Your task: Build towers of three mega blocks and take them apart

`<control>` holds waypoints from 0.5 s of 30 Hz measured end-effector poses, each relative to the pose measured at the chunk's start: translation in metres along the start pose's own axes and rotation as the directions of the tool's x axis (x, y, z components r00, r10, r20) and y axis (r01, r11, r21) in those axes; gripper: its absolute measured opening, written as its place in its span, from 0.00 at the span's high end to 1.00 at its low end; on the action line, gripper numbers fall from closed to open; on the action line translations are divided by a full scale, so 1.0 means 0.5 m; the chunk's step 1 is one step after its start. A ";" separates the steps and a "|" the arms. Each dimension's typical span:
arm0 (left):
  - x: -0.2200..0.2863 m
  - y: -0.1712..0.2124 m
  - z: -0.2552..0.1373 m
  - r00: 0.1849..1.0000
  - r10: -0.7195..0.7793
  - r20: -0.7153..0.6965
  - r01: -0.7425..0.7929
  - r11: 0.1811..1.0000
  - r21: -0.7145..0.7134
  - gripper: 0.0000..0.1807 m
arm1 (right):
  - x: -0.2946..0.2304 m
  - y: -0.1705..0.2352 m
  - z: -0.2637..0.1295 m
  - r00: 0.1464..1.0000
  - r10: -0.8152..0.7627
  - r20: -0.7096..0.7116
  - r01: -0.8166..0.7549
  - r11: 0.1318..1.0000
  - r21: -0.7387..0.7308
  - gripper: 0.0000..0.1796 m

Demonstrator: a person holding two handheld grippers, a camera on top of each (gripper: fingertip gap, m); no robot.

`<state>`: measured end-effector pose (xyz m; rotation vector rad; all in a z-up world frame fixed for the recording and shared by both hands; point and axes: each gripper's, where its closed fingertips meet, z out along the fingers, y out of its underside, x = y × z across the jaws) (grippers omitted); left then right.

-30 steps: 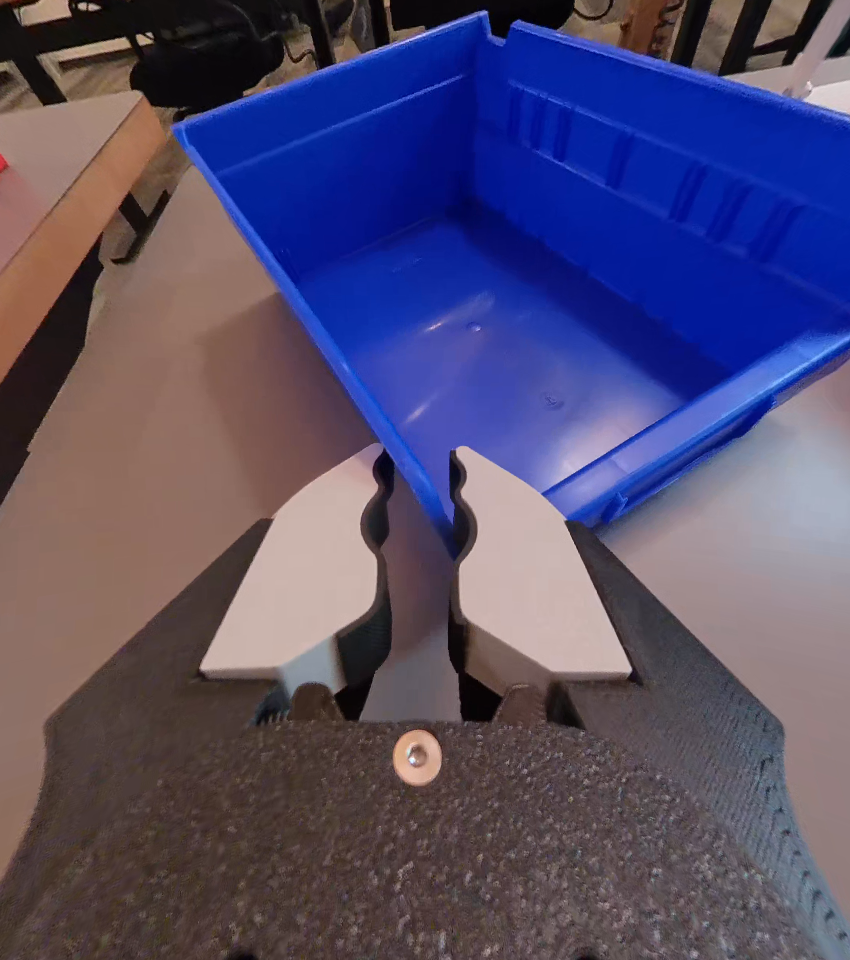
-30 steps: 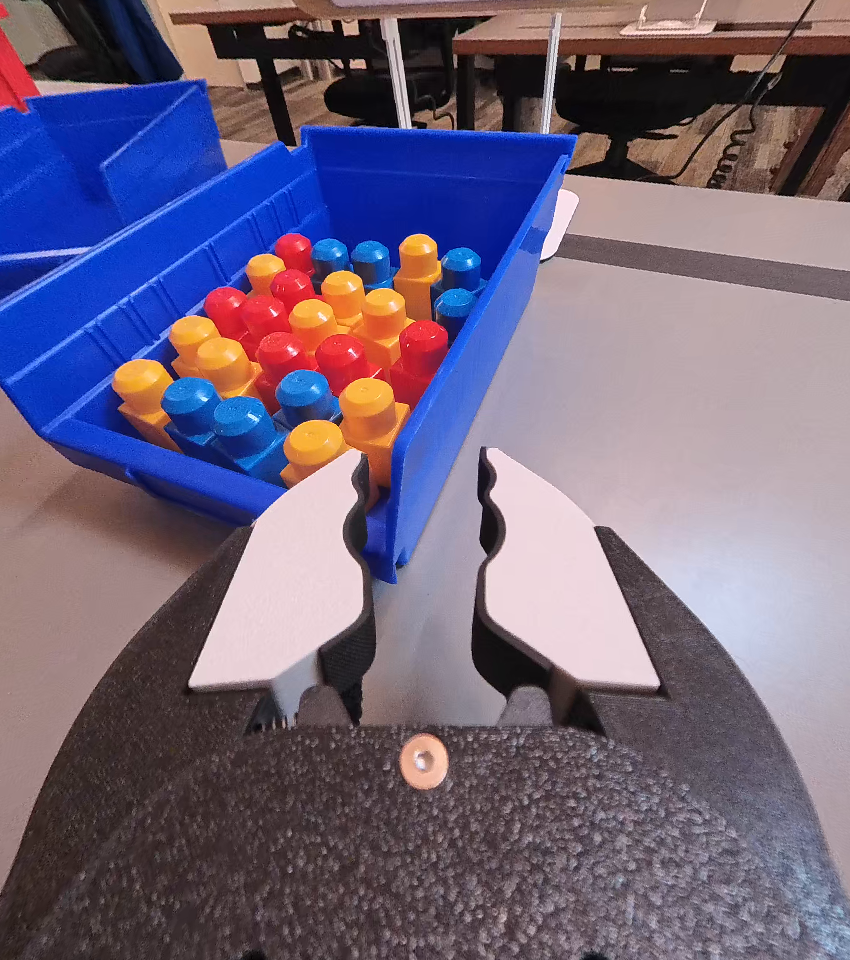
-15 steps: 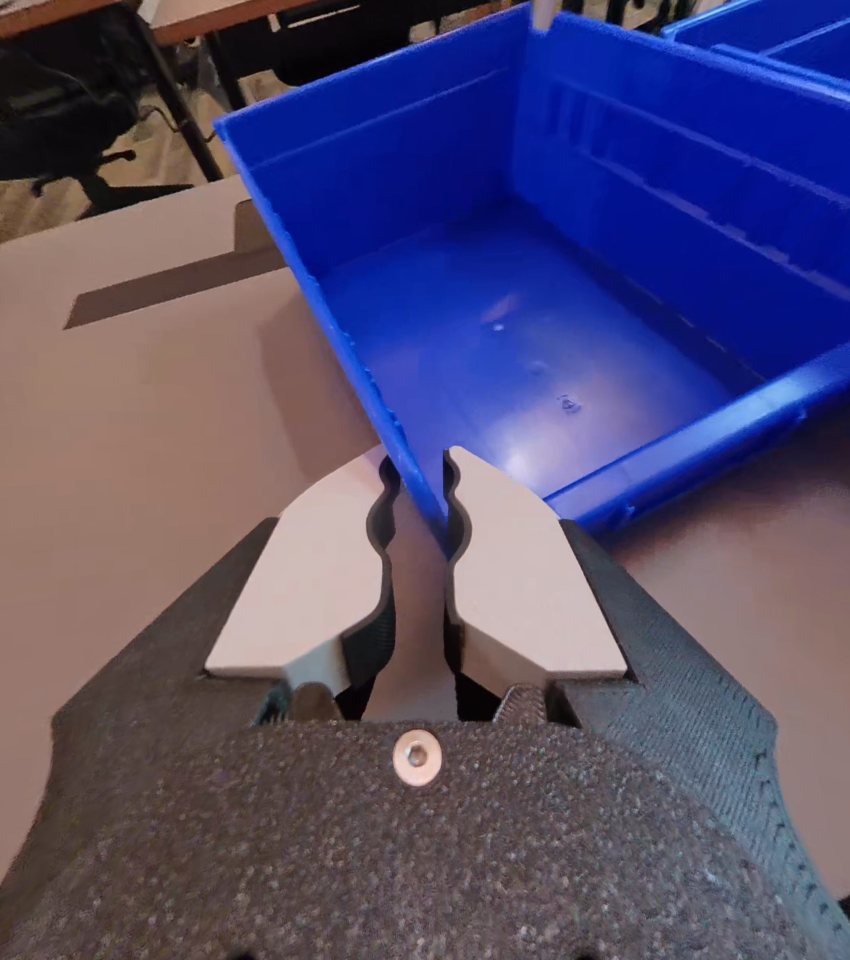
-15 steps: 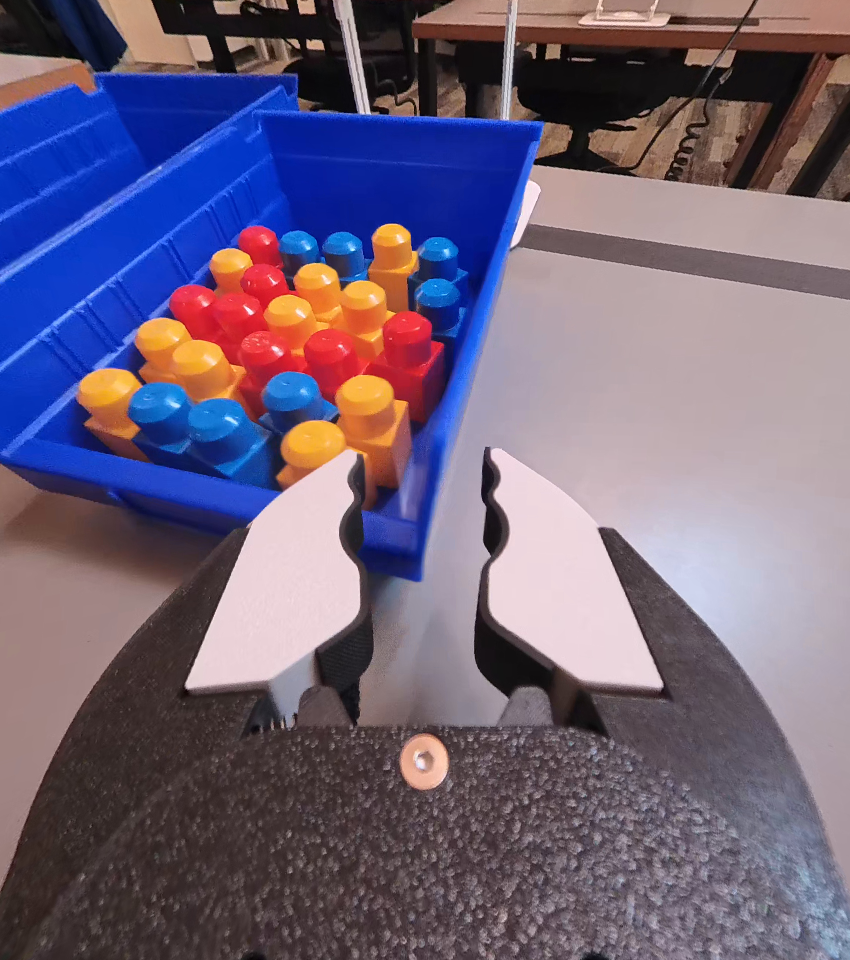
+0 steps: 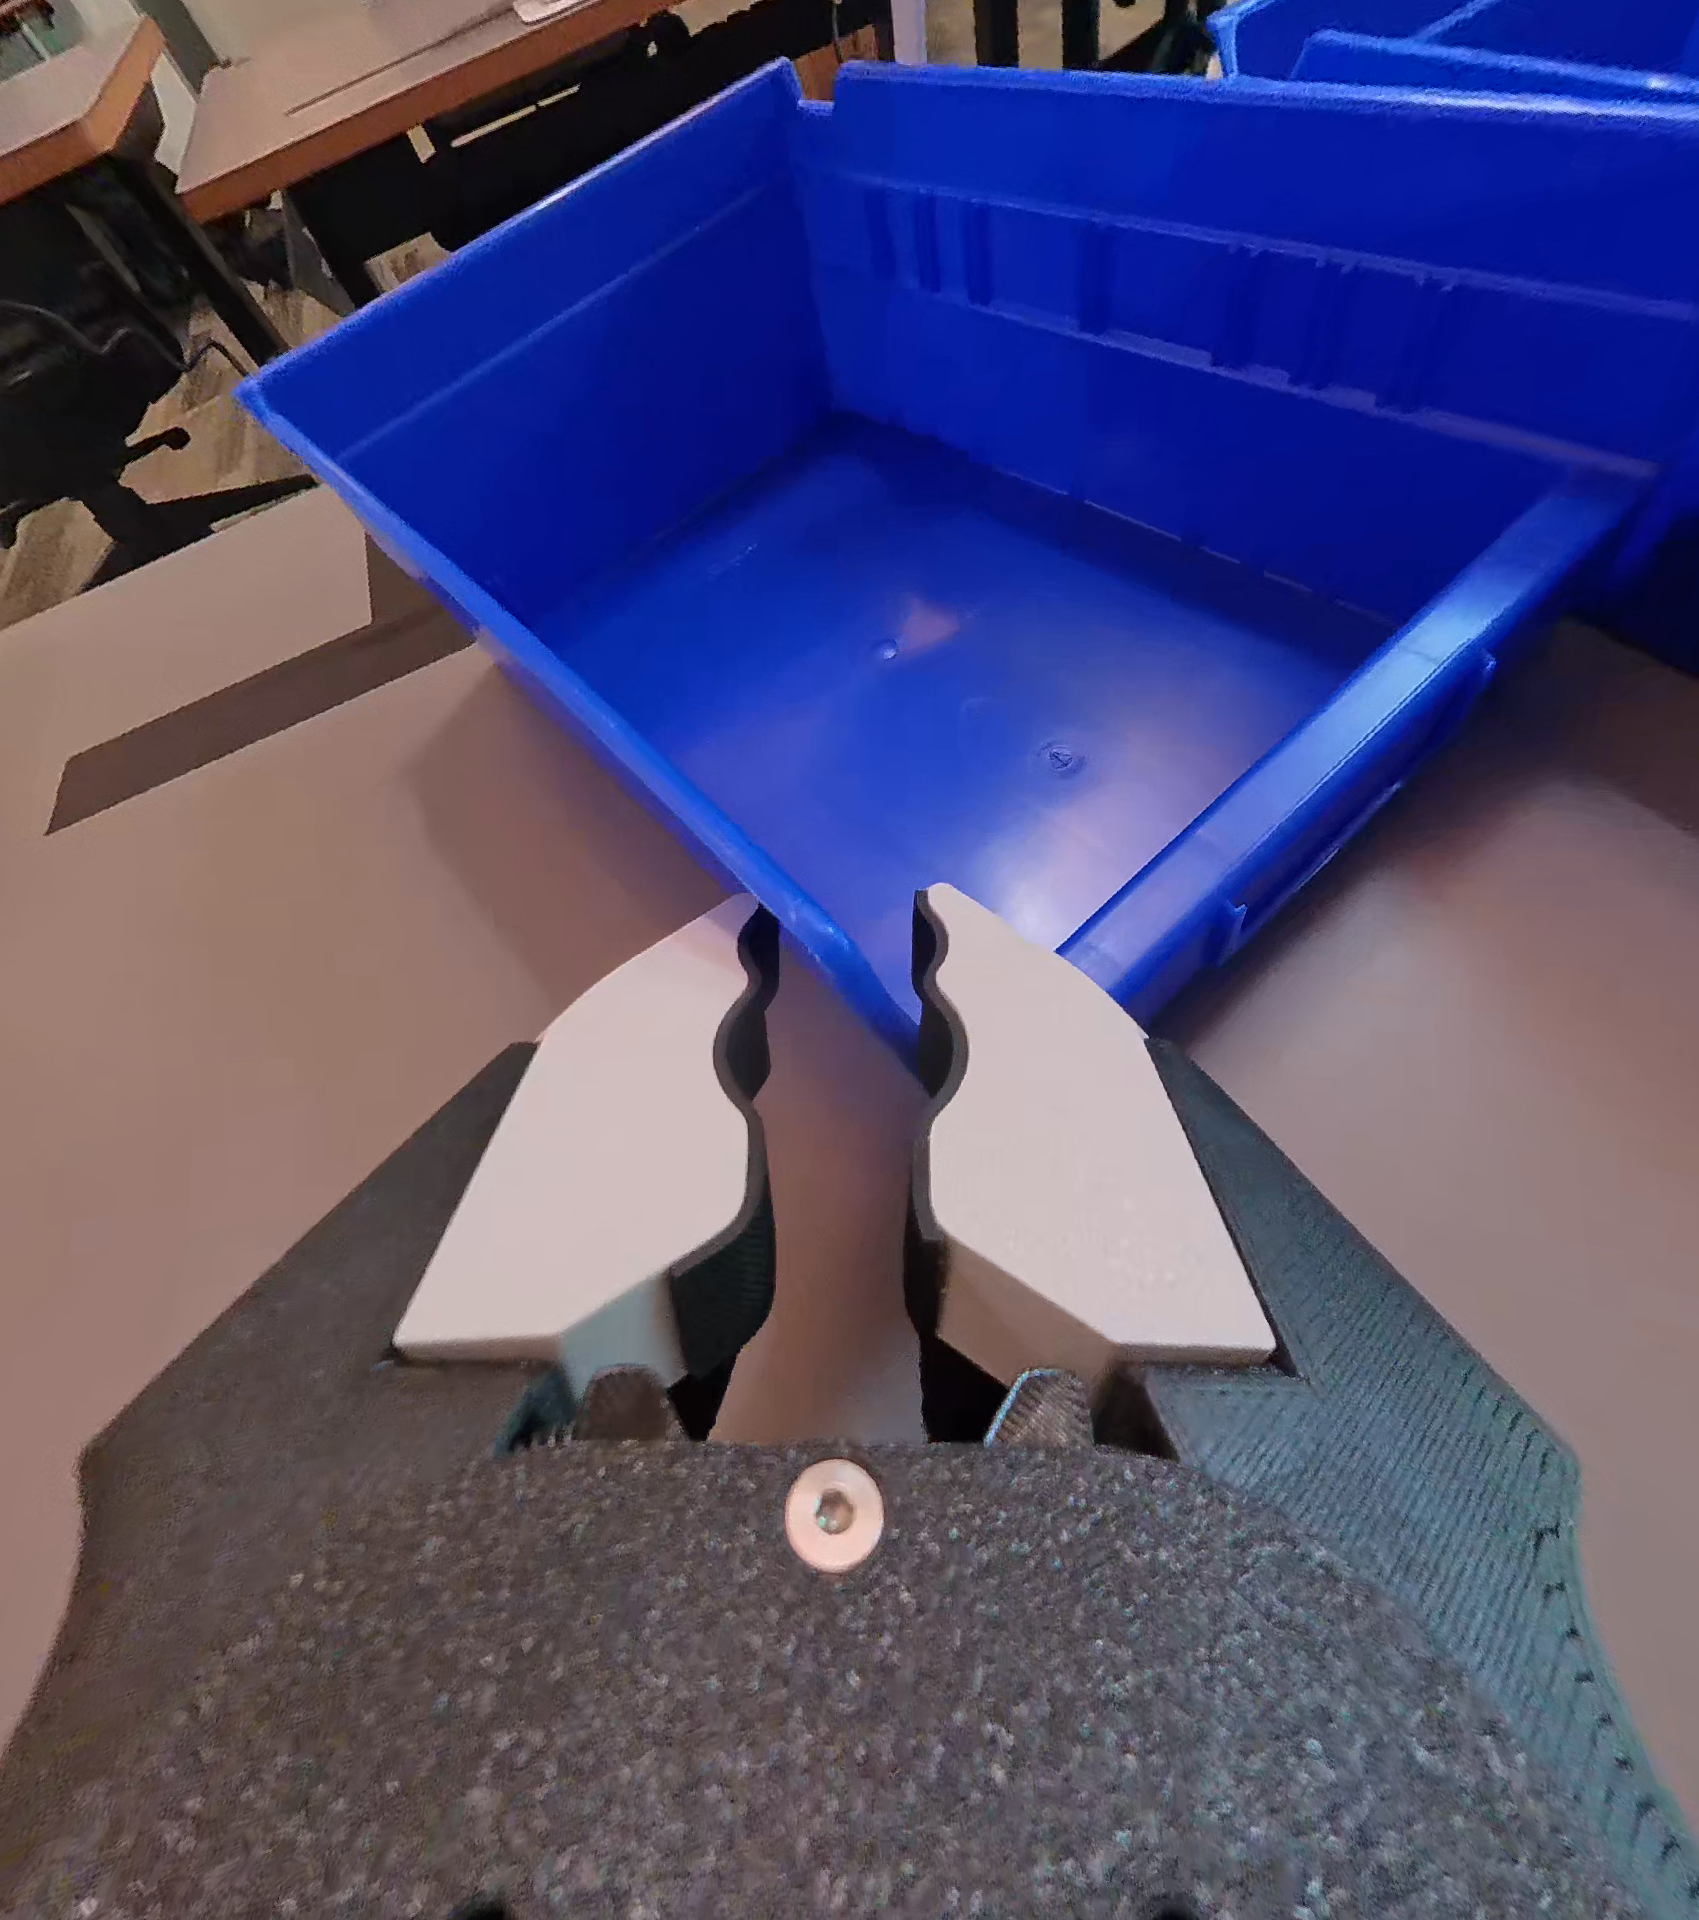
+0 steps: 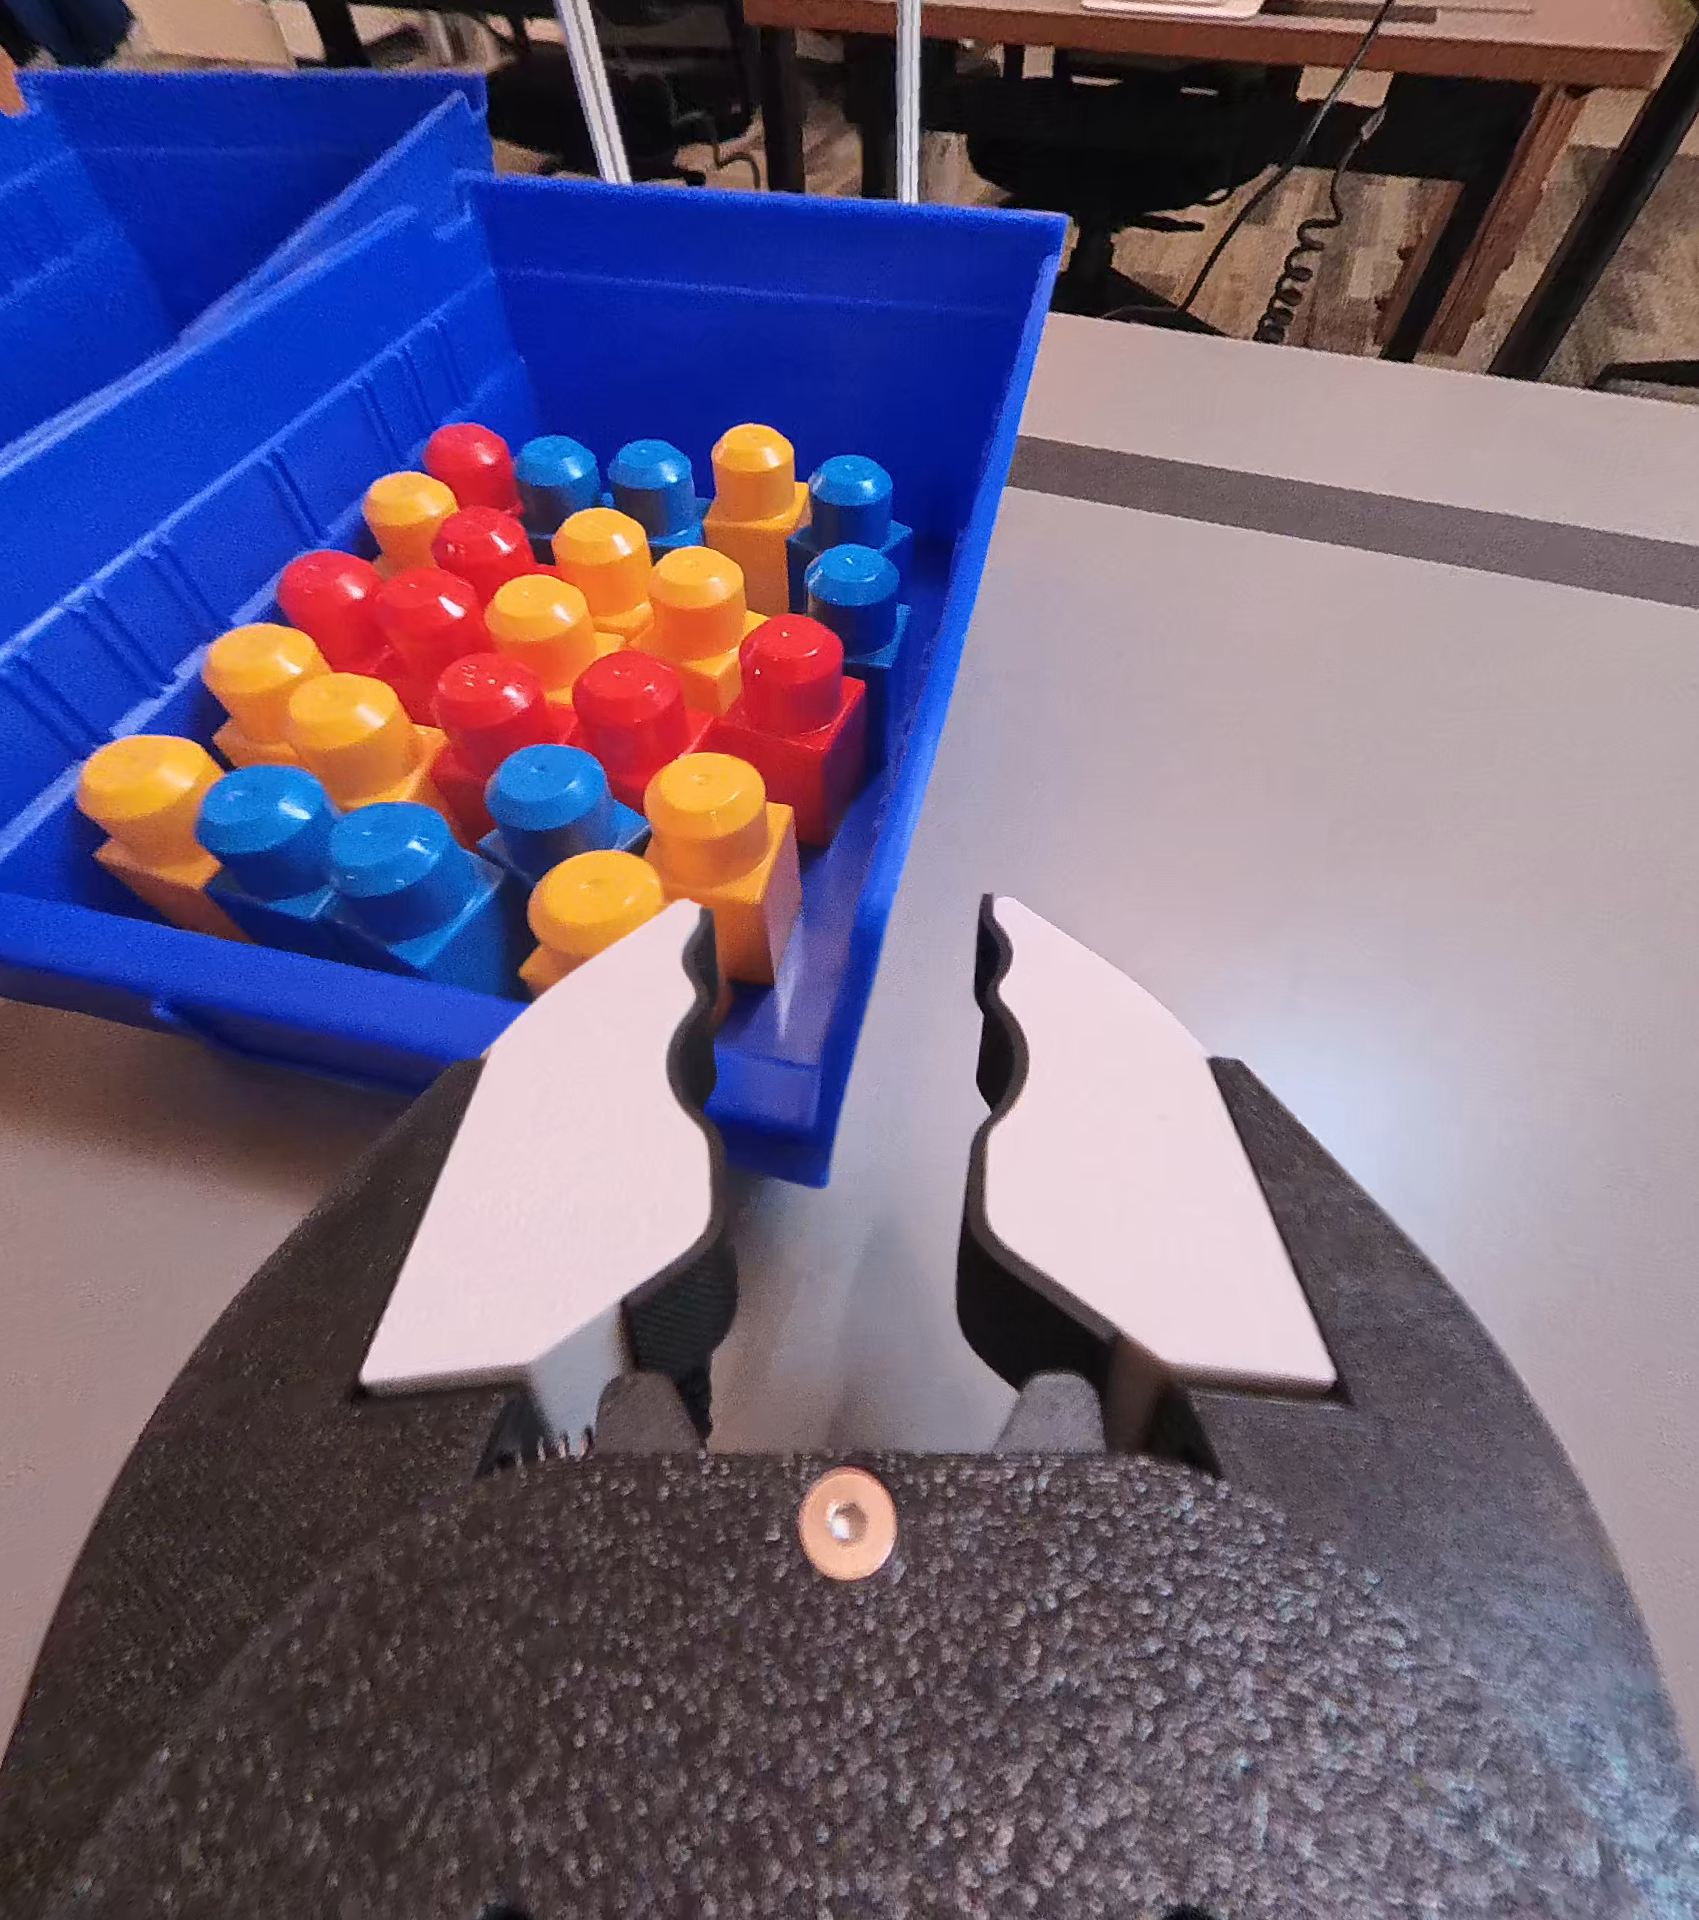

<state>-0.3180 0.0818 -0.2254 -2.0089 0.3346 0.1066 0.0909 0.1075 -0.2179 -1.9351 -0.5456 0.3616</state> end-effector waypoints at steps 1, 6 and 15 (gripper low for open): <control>-0.001 0.001 0.000 1.000 -0.016 -0.009 0.016 1.000 0.007 0.86 | 0.004 0.002 0.007 1.000 -0.008 0.002 0.008 1.000 -0.011 0.73; -0.015 -0.011 -0.054 0.997 -0.073 0.025 0.071 0.994 0.078 0.74 | 0.004 0.019 0.024 0.999 0.013 0.052 -0.010 0.998 -0.061 0.94; 0.354 -0.136 -0.199 0.888 -0.018 -0.460 0.115 0.977 0.182 0.76 | 0.013 0.031 -0.001 0.996 0.005 -0.091 -0.013 0.996 -0.090 0.98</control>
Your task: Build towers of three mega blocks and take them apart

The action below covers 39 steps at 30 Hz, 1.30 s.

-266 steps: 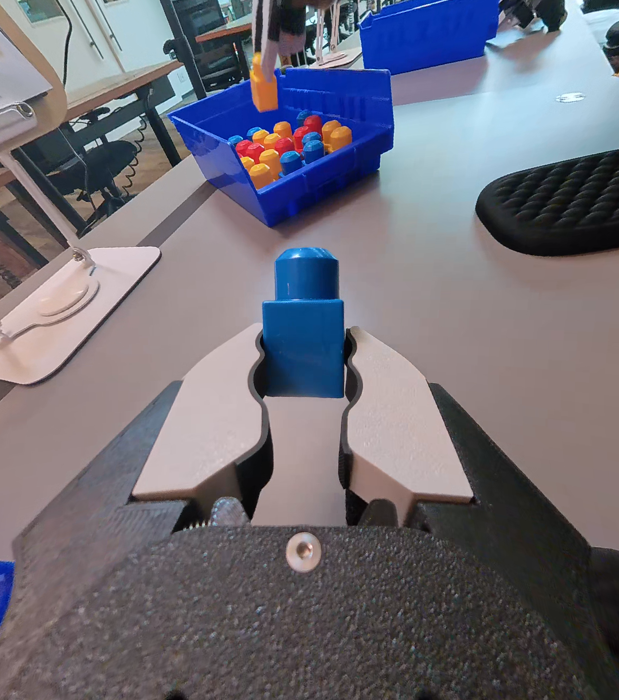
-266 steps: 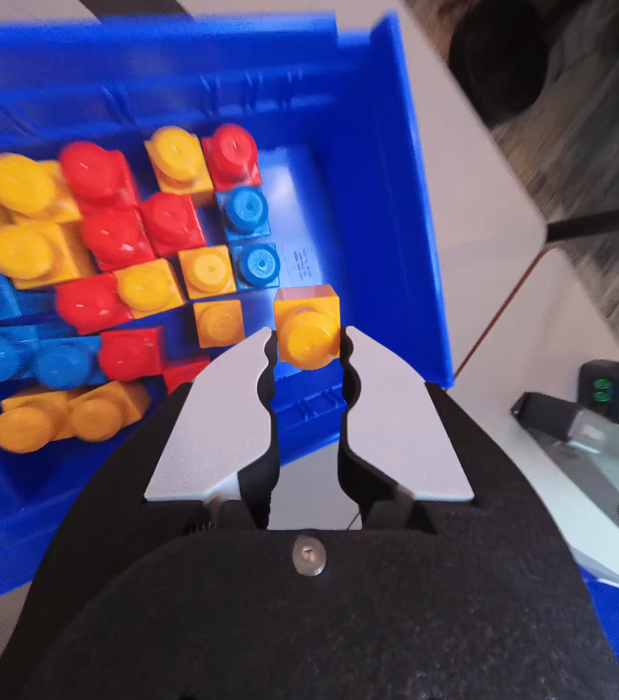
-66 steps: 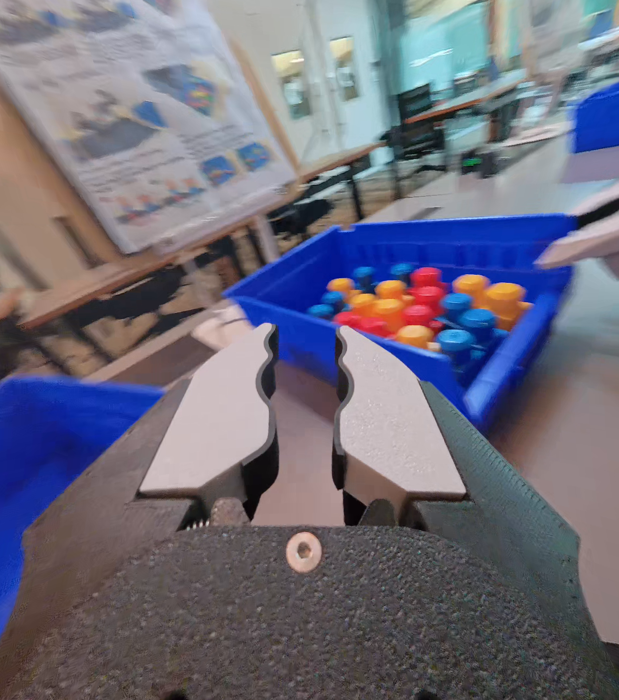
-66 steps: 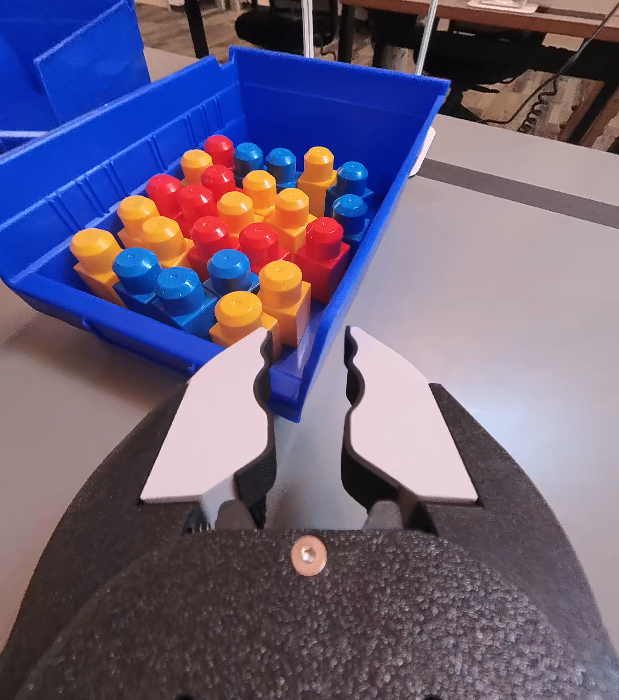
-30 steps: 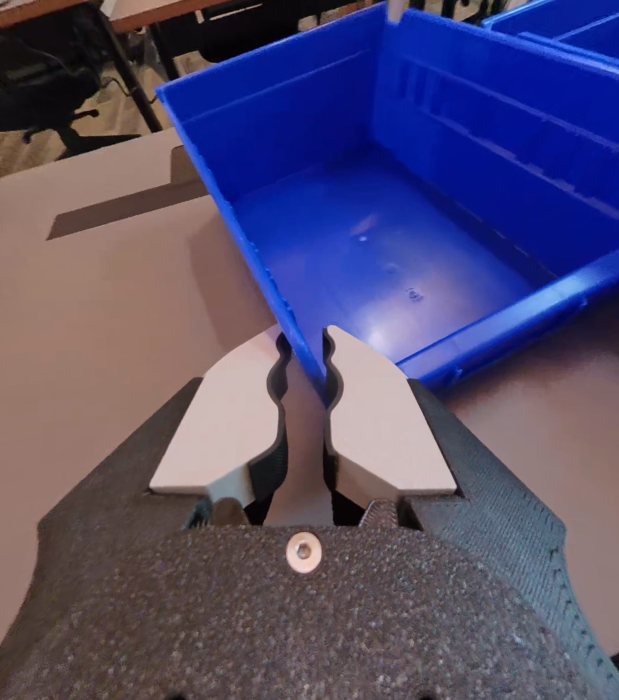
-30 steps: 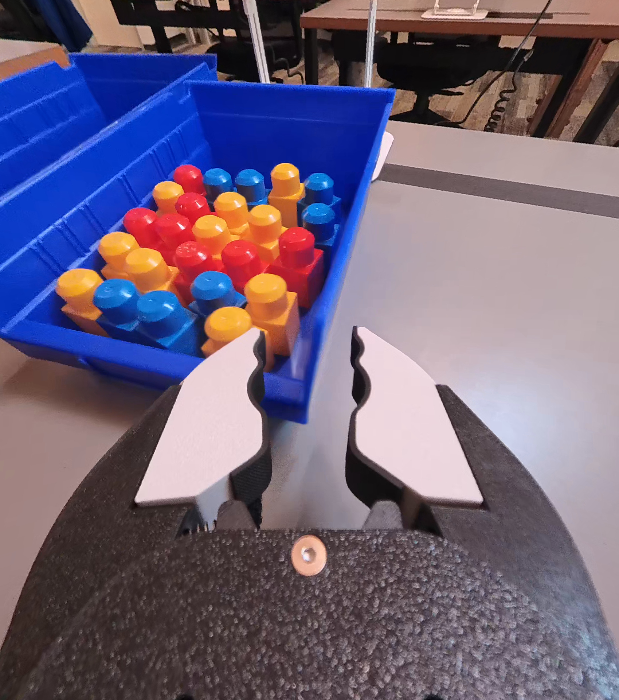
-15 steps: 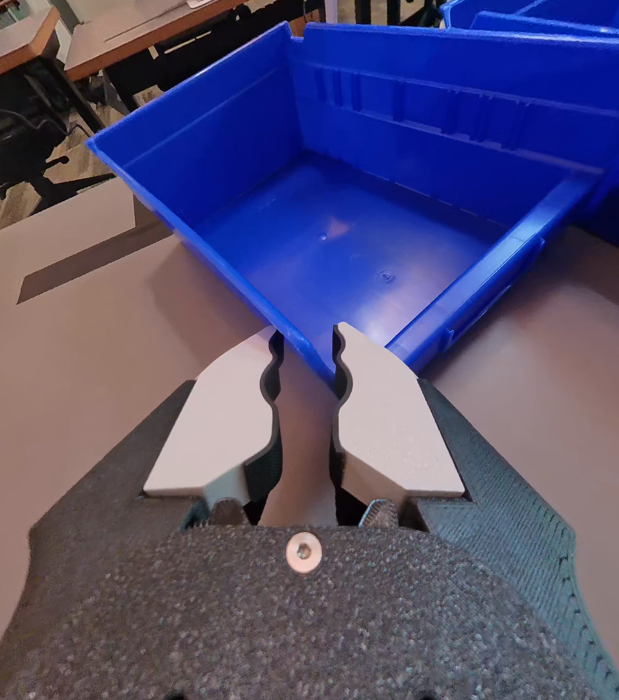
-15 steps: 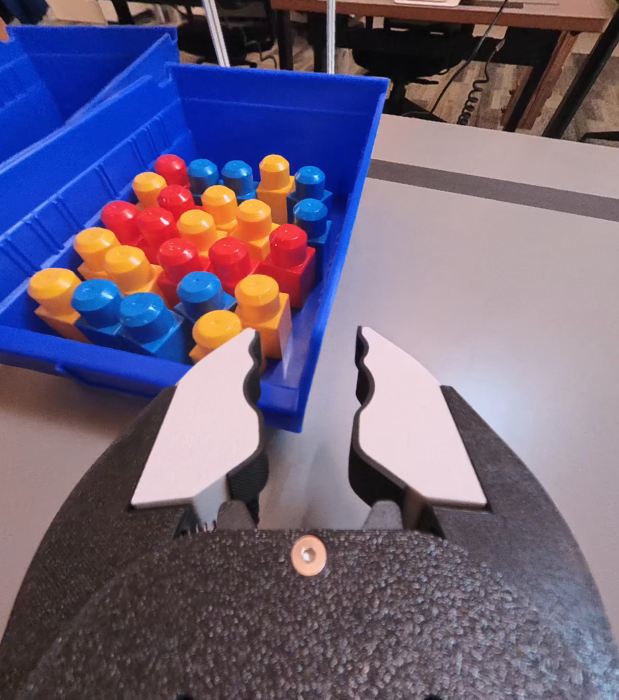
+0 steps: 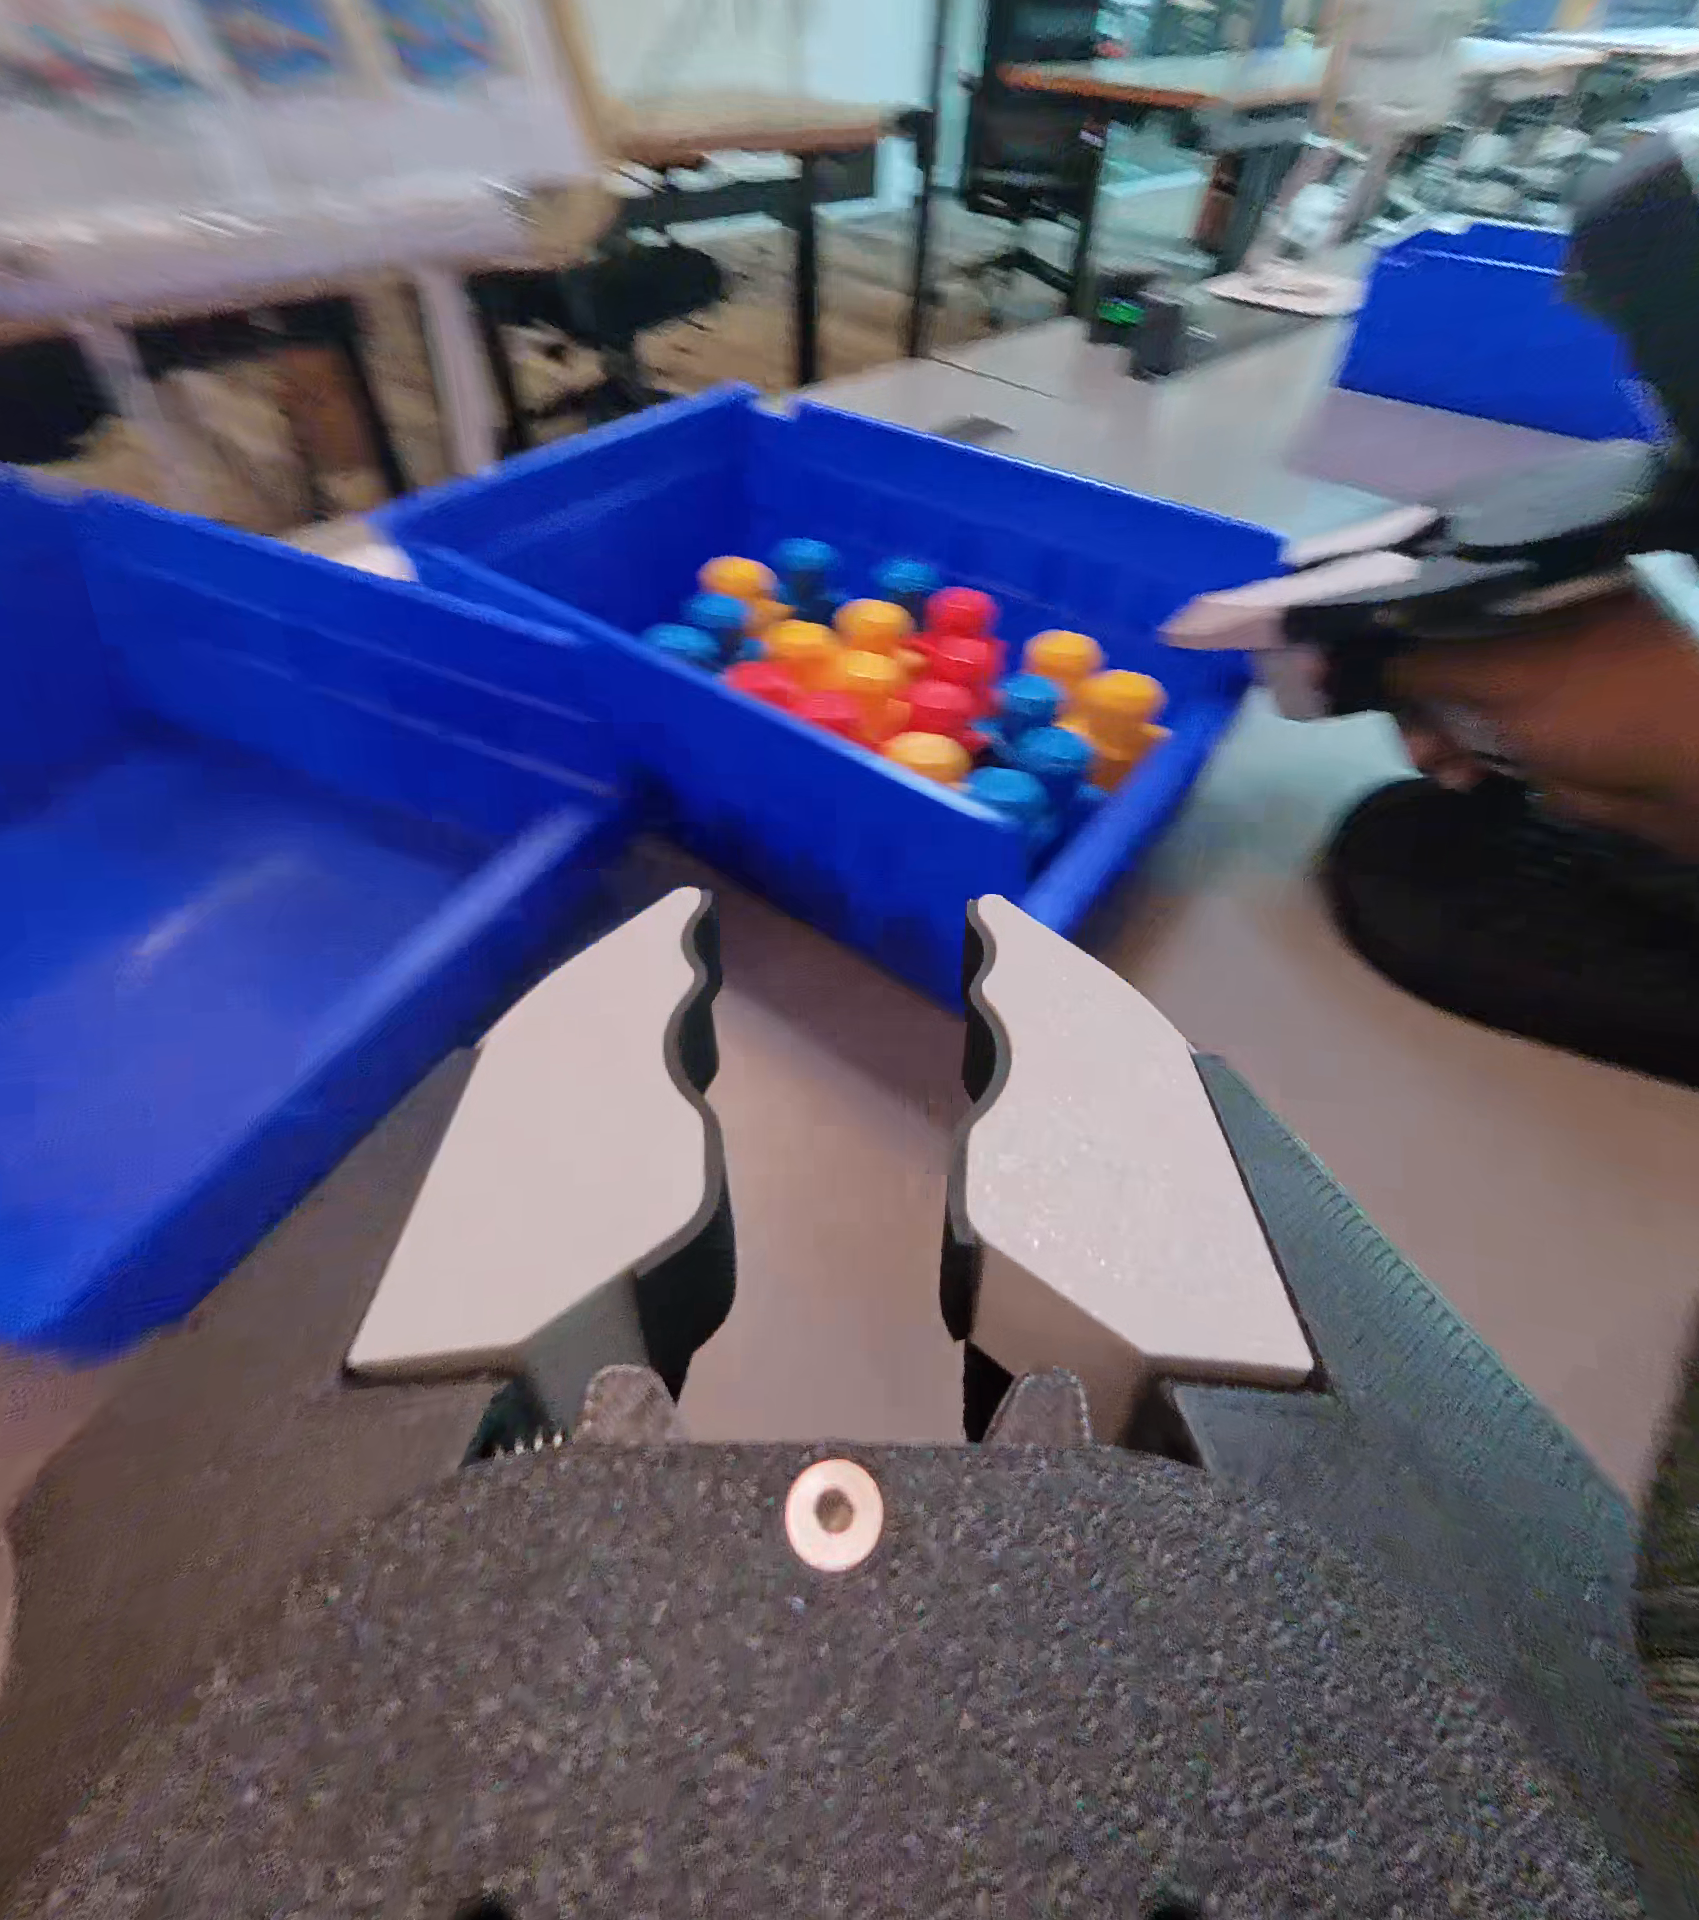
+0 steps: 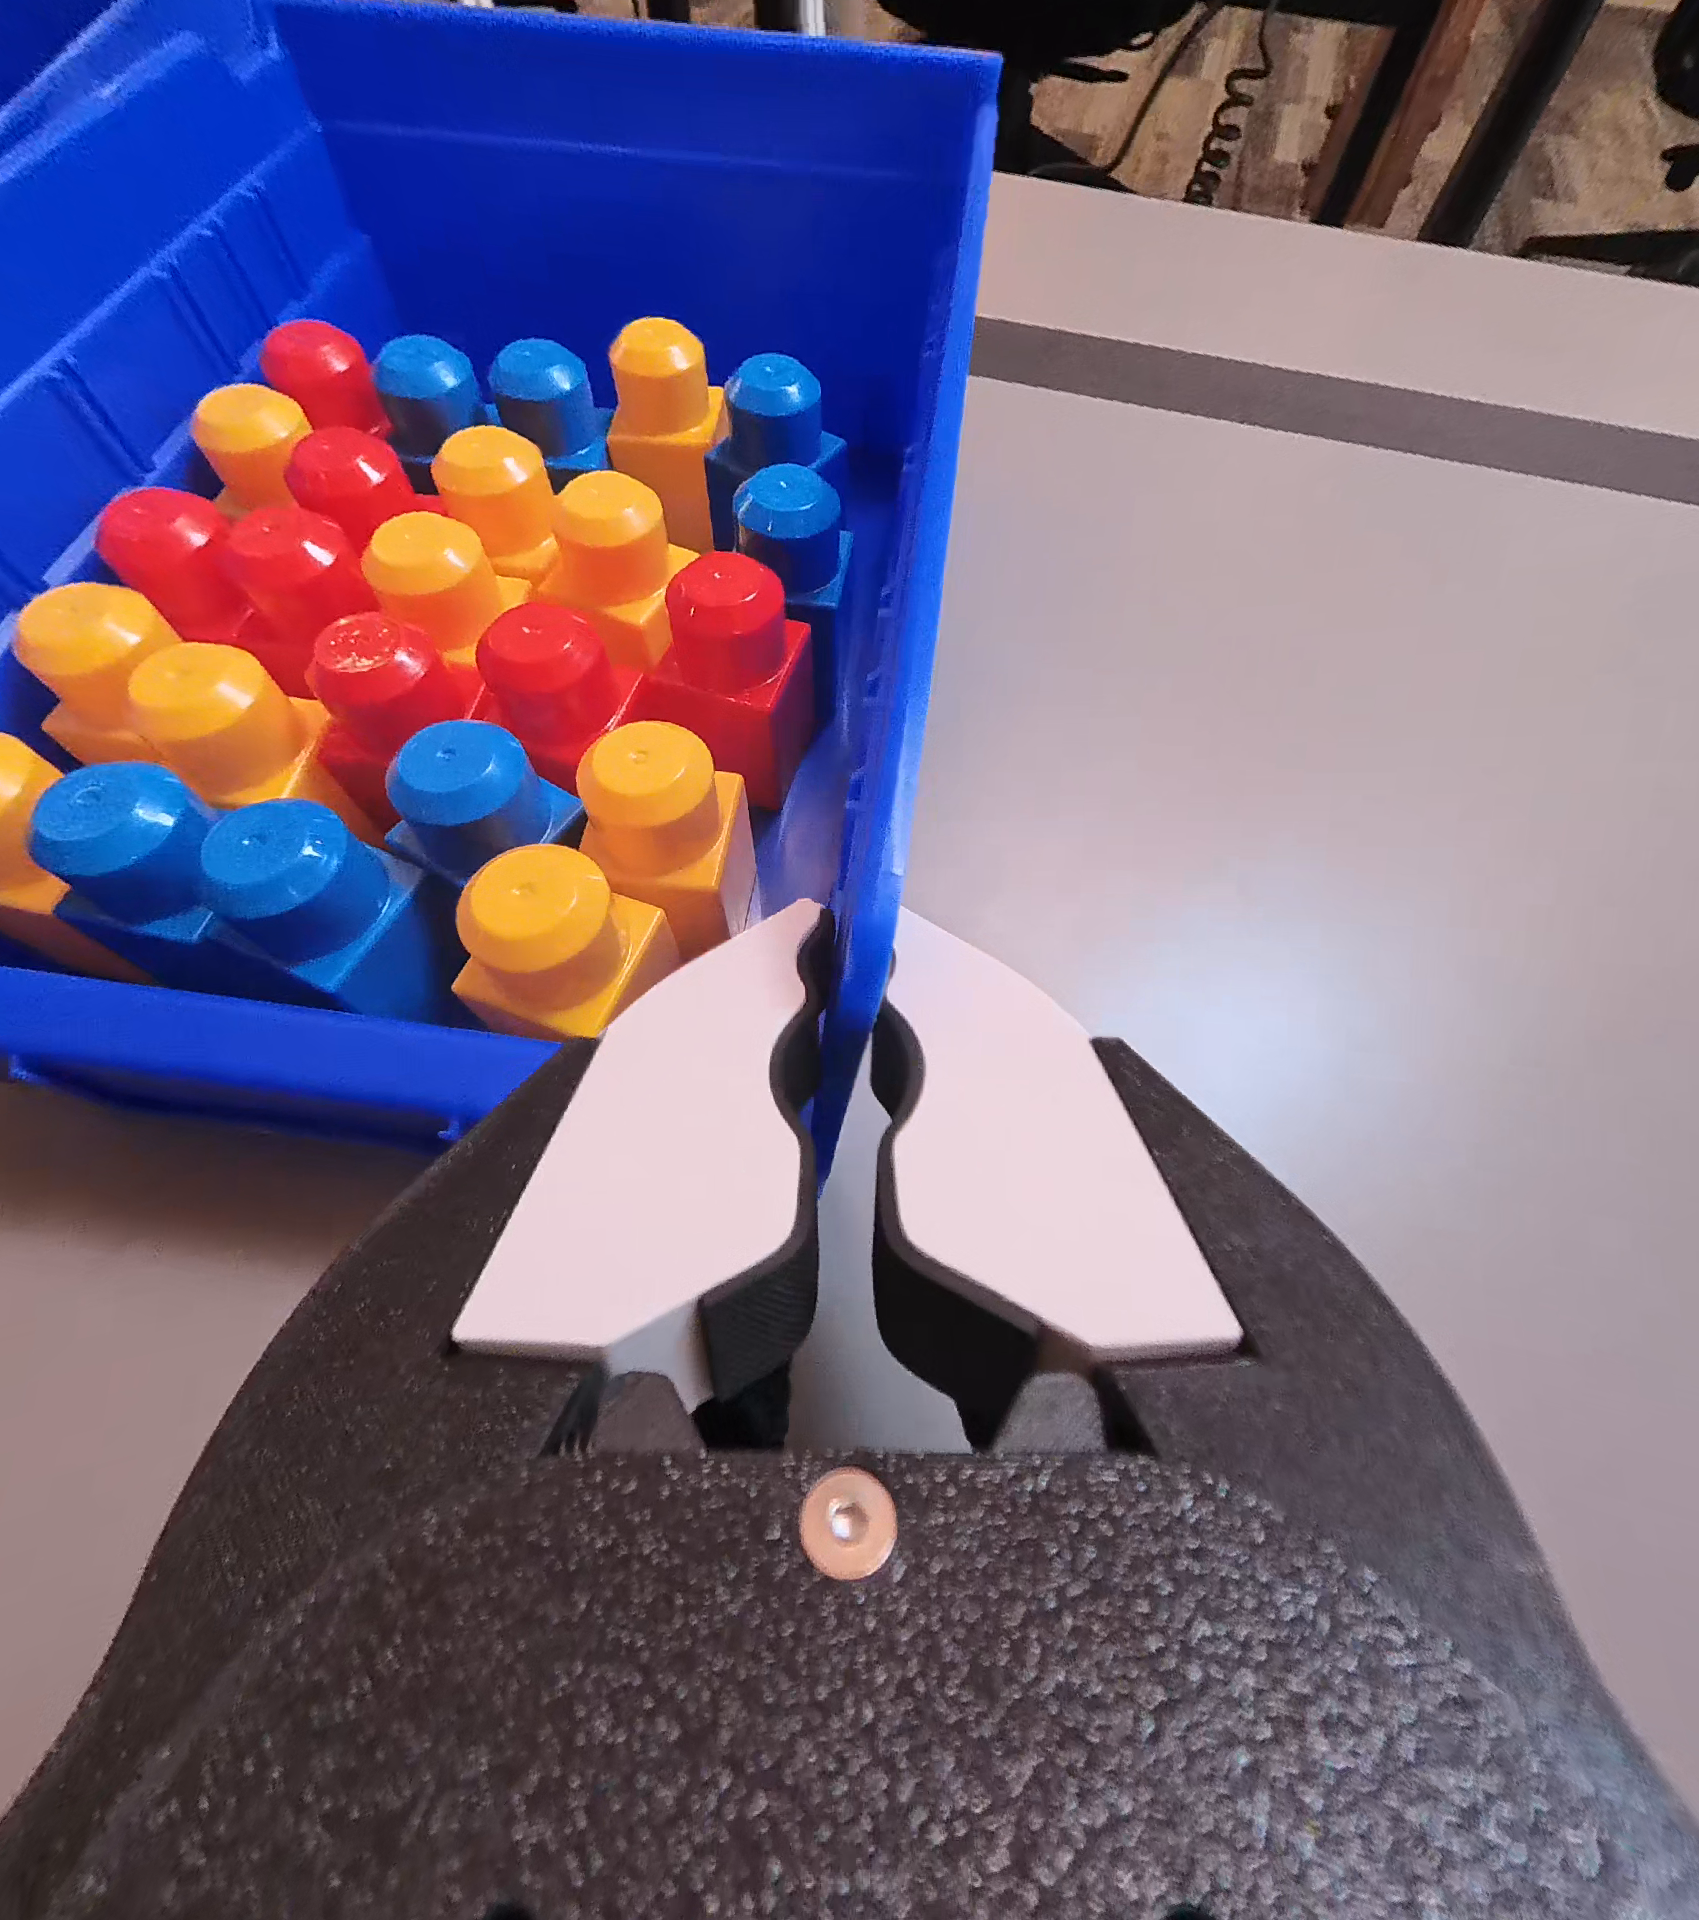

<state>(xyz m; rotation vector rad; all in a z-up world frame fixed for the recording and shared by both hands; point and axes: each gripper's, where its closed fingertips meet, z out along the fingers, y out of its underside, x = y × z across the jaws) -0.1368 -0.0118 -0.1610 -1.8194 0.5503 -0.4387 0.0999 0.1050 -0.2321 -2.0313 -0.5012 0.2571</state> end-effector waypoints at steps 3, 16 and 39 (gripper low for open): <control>0.100 0.048 0.074 0.996 0.042 -0.076 -0.051 0.993 -0.110 0.73 | -0.011 0.006 -0.013 1.000 -0.007 -0.011 0.007 1.000 -0.001 0.98; 0.010 0.093 0.180 0.966 0.186 0.182 -0.137 0.958 -0.251 0.82 | -0.043 -0.010 -0.047 0.986 -0.164 -0.037 0.165 0.986 0.035 0.95; -0.051 -0.119 -0.060 0.913 0.121 0.390 -0.140 0.990 0.020 0.94 | -0.213 -0.197 -0.194 0.965 -0.264 0.003 0.247 0.906 0.344 0.94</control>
